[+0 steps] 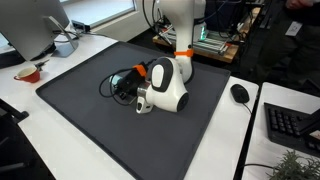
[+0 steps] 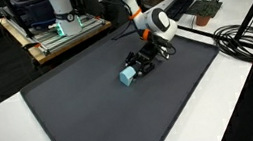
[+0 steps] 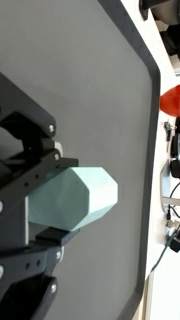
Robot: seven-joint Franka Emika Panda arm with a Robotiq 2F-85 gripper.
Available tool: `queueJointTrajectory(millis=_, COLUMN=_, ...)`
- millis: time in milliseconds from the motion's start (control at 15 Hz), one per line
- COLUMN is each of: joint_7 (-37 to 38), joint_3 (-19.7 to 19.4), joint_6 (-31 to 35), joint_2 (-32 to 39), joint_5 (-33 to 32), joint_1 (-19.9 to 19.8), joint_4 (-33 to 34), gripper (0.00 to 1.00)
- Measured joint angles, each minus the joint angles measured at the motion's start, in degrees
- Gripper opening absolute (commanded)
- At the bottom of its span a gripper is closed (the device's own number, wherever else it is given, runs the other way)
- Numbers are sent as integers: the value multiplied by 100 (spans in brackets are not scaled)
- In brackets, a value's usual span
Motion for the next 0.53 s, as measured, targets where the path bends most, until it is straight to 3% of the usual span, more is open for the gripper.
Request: queueJointTrajectory(millis=533, joint_7=210, joint_3=78, joint_6=-118, joint_2=-53, joint_5=49, joint_1=5, joint_4=-40, gripper=31)
